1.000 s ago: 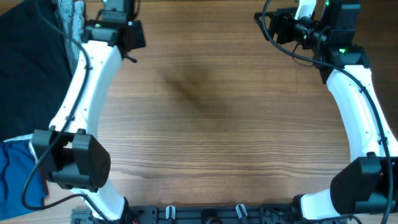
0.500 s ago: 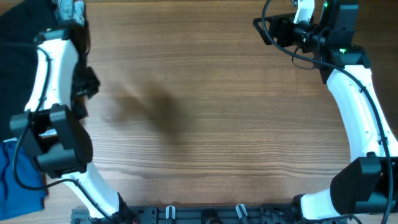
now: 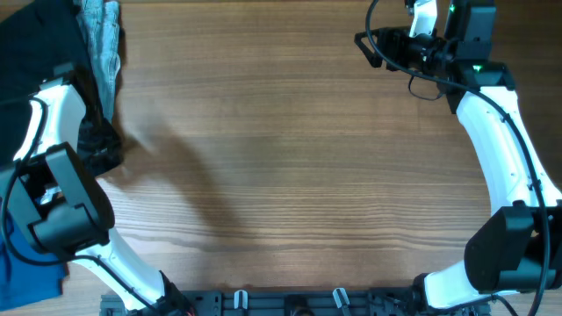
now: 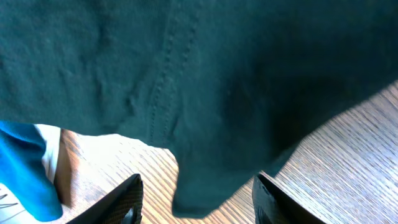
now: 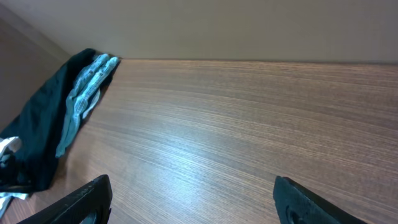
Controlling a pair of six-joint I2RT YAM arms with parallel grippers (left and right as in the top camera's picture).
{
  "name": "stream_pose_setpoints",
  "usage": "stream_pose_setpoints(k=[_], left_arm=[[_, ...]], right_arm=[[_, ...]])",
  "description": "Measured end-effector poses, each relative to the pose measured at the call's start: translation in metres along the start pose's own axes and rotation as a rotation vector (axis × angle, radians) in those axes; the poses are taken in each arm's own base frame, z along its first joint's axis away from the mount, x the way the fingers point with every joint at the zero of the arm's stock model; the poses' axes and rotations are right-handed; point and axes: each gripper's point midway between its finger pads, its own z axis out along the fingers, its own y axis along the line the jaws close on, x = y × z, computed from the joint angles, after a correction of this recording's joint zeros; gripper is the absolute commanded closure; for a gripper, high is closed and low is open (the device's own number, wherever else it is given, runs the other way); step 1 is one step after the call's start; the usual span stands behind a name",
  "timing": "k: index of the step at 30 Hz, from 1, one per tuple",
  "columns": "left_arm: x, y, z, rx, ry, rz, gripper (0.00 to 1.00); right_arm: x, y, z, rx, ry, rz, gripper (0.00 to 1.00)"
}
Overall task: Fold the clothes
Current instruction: 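Grasp the black shorts with the left gripper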
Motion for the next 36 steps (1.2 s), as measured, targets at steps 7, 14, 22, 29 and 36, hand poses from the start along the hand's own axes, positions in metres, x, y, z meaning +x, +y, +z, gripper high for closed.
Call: stream_pose_setpoints(k=[7, 14, 22, 29, 36], left_arm=[[-0.017, -0.005, 0.000, 0.024, -0.067, -0.009, 0.32], [-0.029, -0.009, -0.002, 0.039, -0.115, -0.016, 0.58], [-0.026, -0.009, 0.002, 0.038, -0.110, -0.018, 0.40], [-0.016, -0.009, 0.021, 0.032, -0.092, -0.019, 0.92], [-0.017, -0.007, 0.021, 0.031, -0.090, -0.022, 0.96]], right_arm=[[-0.002, 0.000, 0.000, -0.001, -0.007, -0.005, 0.16], [-0.002, 0.000, 0.000, 0.000, -0.007, -0.005, 0.16], [-0.002, 0.000, 0.000, 0.000, -0.007, -0.005, 0.16], [-0.002, 0.000, 0.000, 0.000, -0.007, -0.005, 0.16], [-0.002, 0.000, 0.000, 0.000, -0.007, -0.005, 0.16]])
